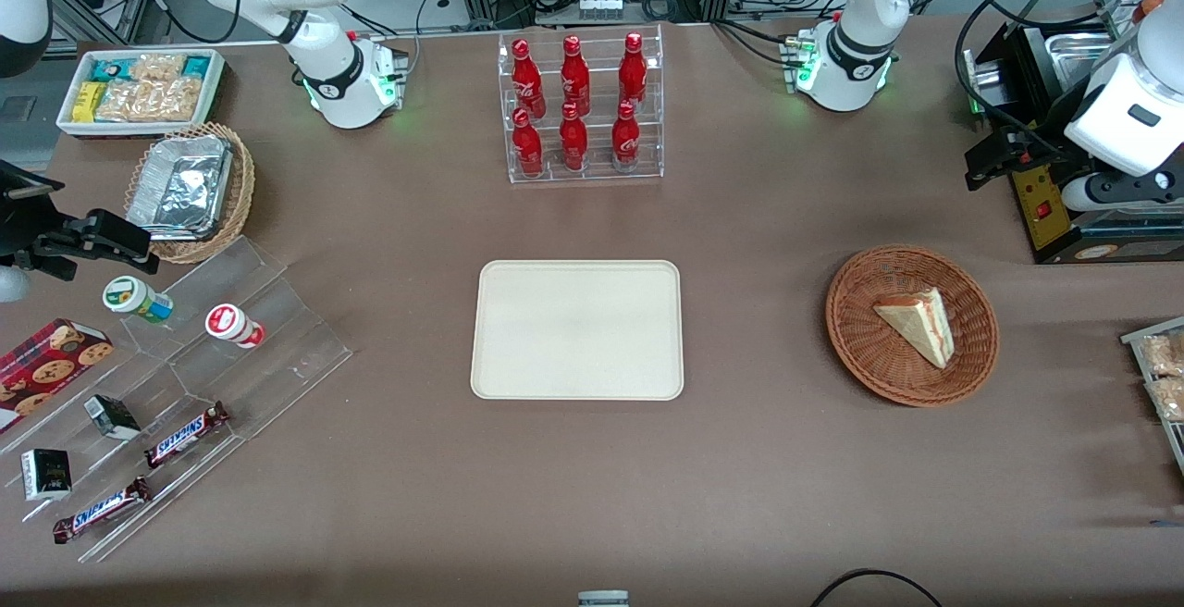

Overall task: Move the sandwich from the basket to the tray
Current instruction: 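Lower the open left gripper over the sandwich in the wicker basket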

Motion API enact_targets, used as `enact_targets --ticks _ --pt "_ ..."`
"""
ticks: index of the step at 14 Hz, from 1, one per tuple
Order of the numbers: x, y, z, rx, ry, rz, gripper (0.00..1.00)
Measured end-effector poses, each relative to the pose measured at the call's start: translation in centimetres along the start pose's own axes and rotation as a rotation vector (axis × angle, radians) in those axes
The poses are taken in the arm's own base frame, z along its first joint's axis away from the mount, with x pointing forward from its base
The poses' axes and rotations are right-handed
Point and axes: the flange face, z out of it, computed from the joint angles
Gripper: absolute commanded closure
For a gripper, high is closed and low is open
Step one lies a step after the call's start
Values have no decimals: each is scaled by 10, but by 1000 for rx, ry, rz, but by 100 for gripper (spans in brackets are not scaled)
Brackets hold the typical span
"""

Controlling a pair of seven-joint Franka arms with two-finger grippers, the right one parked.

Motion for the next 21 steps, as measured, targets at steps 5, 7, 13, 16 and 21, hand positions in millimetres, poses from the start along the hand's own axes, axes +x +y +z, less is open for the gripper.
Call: enact_targets --ticks 5,7,13,16,21 --pt "0 4 1 2 -2 5 0" --pt "5 -2 8 9 -14 -5 0" --pt "50 -48 71 60 -84 -113 0" --pt "61 -68 119 58 -95 -151 0" --pt "61 -90 201 66 -133 -376 0"
